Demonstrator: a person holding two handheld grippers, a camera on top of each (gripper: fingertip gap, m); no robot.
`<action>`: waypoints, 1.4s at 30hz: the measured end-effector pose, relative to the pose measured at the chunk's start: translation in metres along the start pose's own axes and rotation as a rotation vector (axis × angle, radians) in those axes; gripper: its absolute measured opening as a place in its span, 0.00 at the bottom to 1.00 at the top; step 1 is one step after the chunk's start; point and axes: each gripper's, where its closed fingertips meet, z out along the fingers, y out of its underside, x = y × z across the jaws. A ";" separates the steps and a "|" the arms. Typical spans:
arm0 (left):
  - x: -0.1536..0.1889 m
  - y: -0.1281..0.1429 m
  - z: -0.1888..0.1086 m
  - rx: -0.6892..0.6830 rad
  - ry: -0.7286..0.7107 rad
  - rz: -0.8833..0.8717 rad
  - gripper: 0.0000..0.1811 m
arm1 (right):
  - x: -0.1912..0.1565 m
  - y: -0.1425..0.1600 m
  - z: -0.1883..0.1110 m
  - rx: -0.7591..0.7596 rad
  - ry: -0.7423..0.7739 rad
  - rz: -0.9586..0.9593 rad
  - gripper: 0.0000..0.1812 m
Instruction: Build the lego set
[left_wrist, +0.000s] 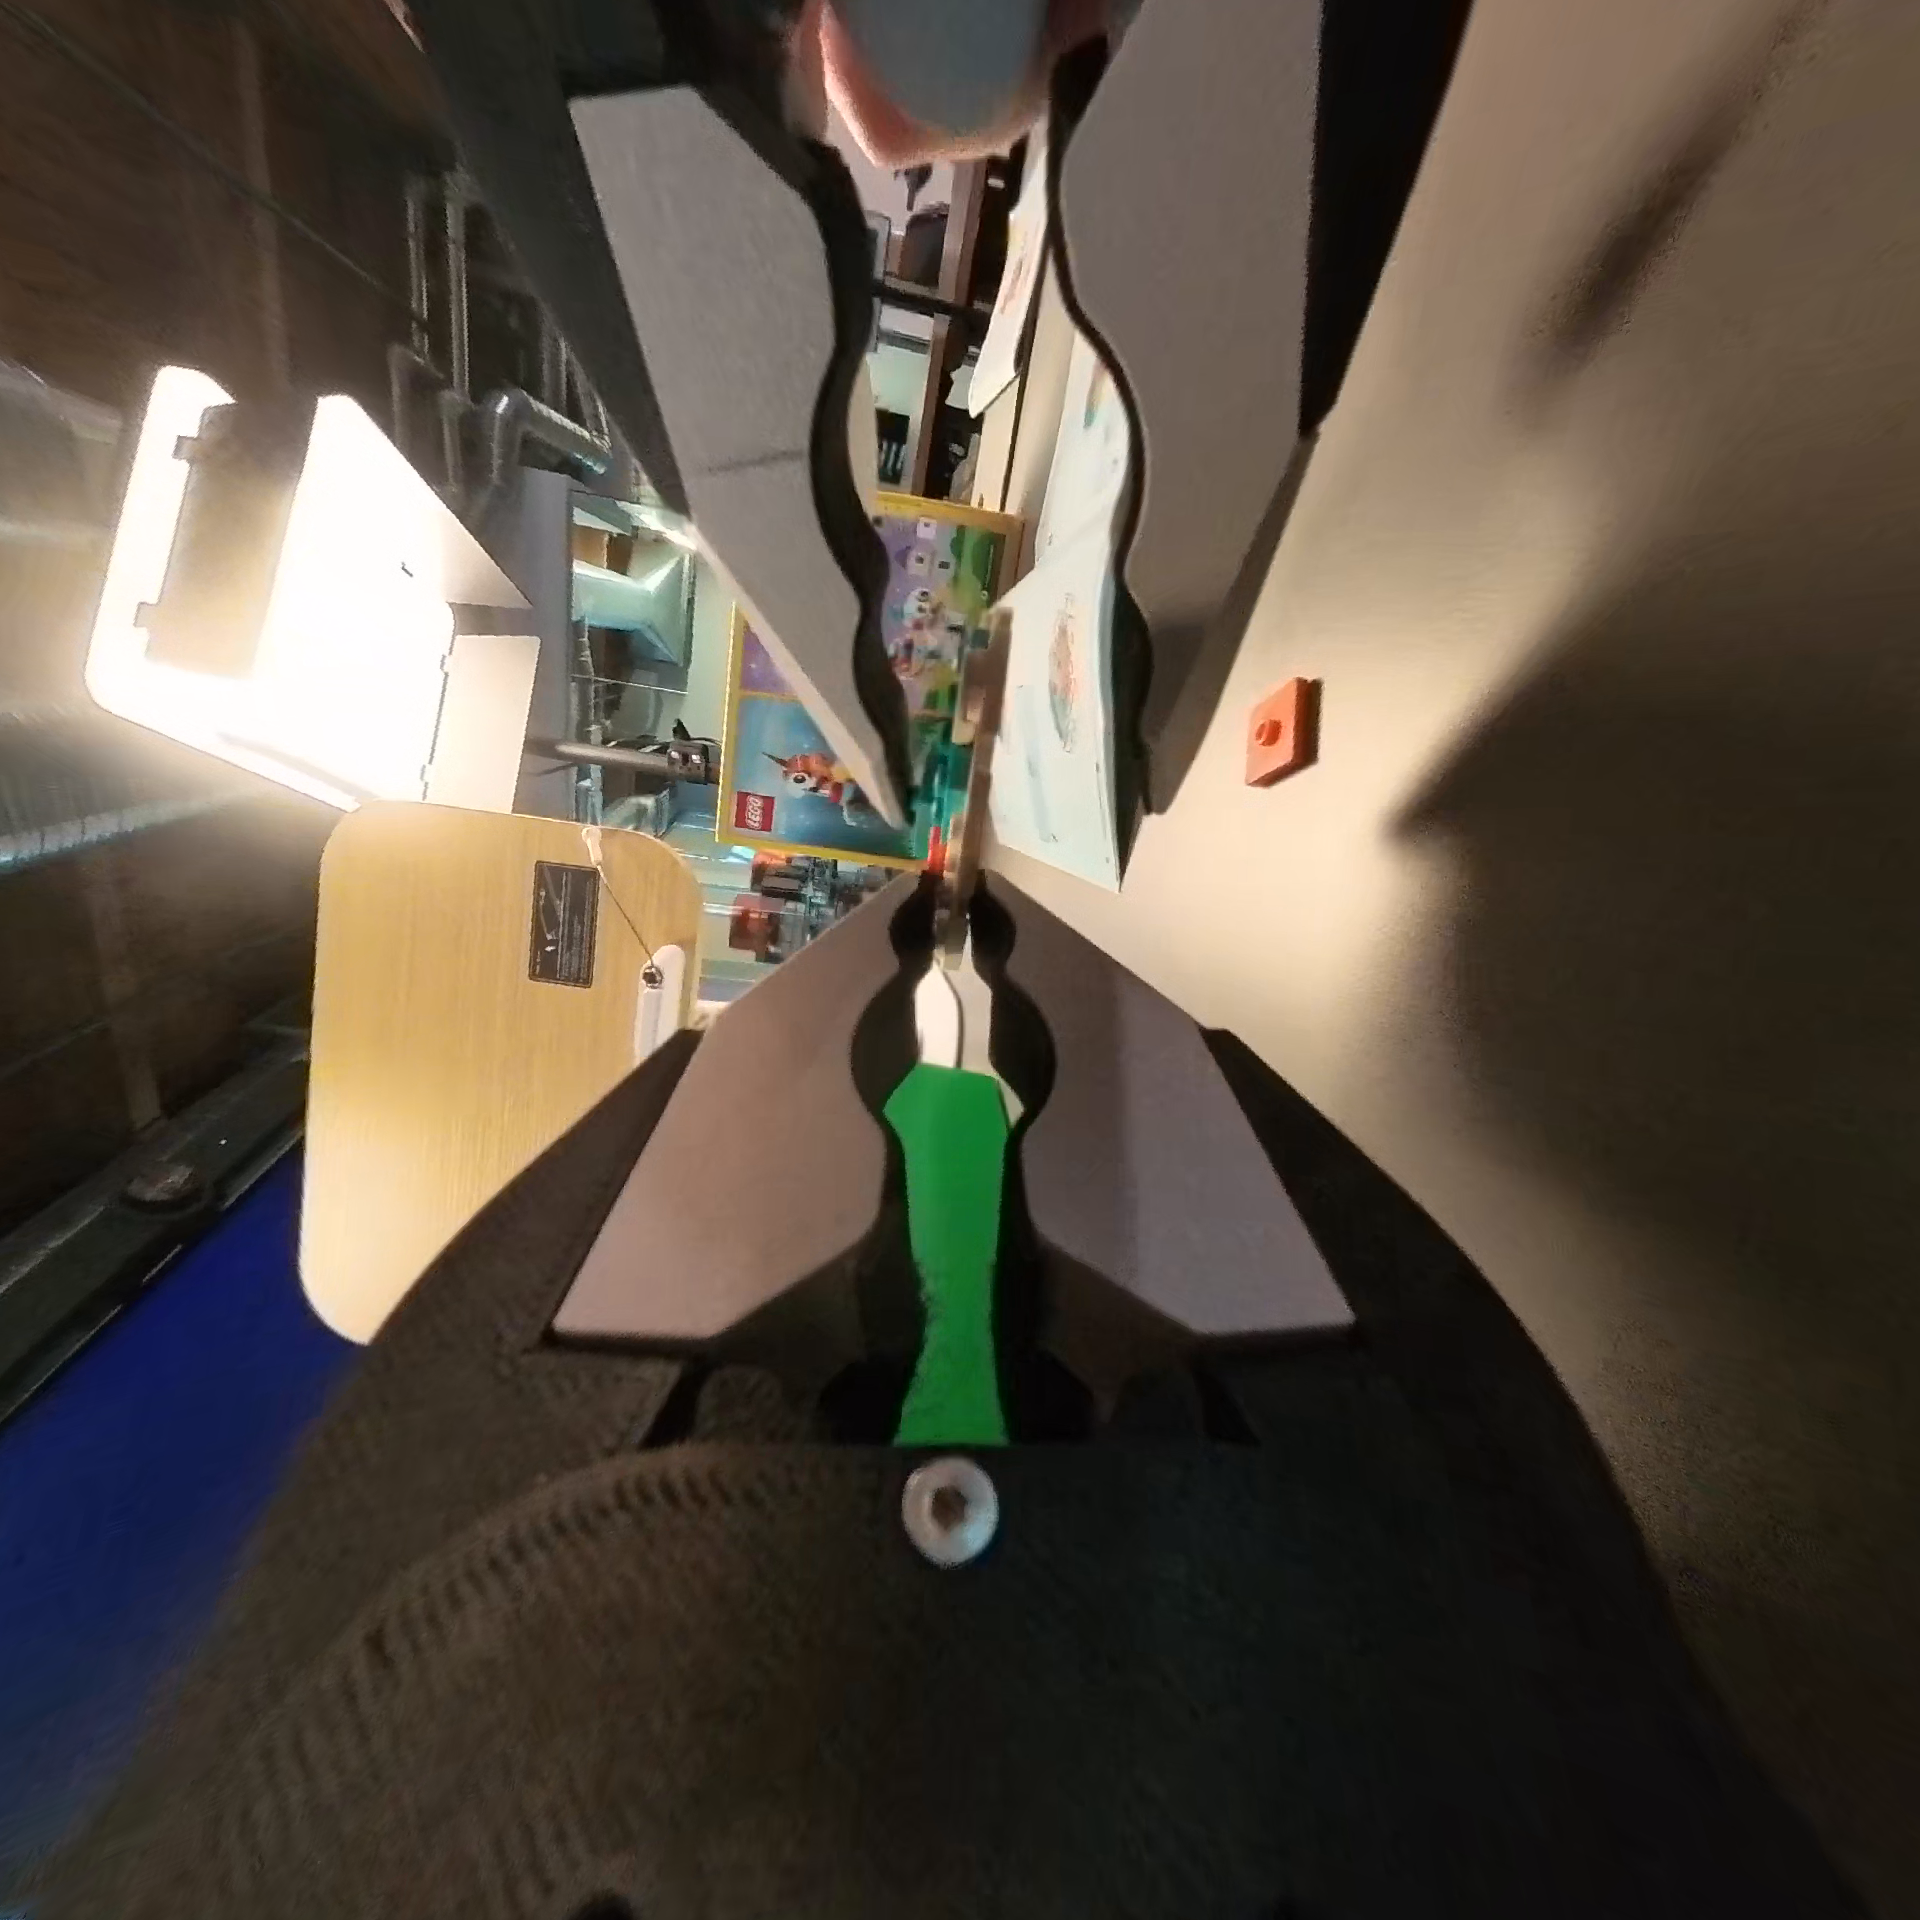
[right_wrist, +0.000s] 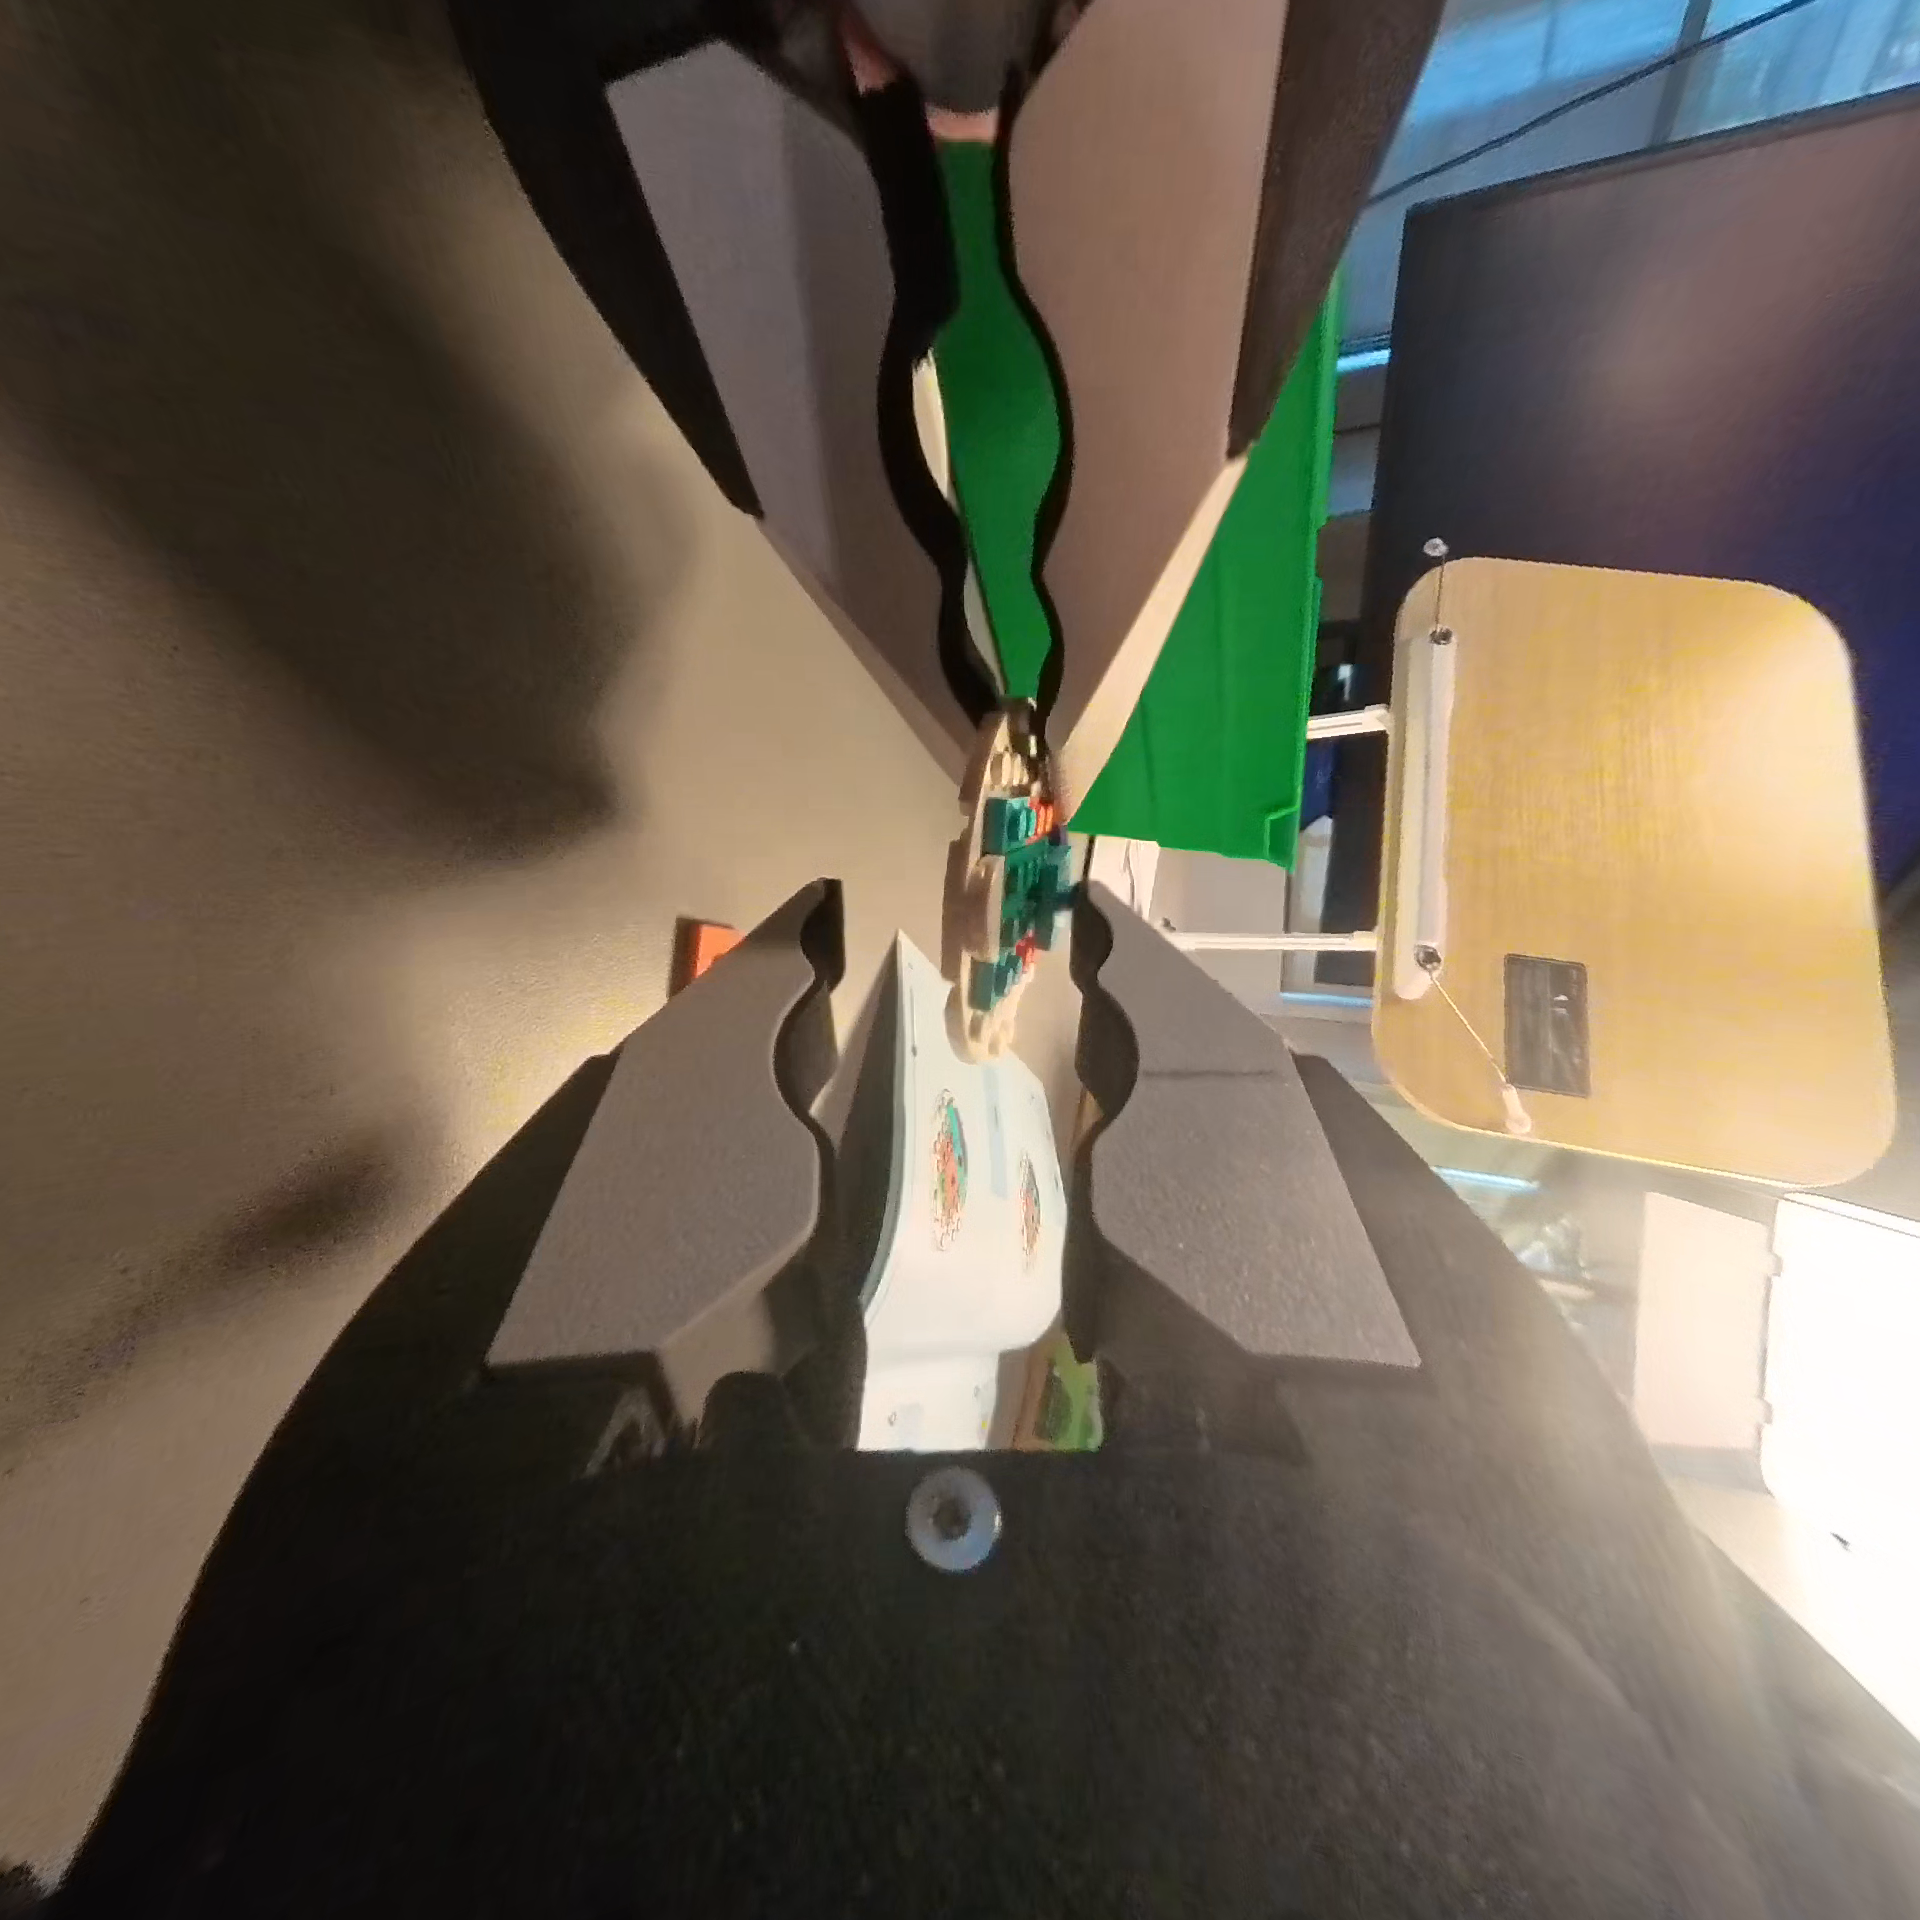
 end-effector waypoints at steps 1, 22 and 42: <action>0.001 0.000 0.000 -0.004 0.003 0.005 0.03 | 0.000 0.001 0.001 -0.008 0.004 -0.011 0.23; 0.022 -0.007 0.000 -0.007 0.077 0.067 0.03 | -0.004 0.008 0.002 -0.098 0.029 -0.112 0.03; 0.016 0.027 -0.008 -0.088 0.026 0.109 0.03 | -0.051 0.004 -0.020 0.230 -0.700 0.908 0.24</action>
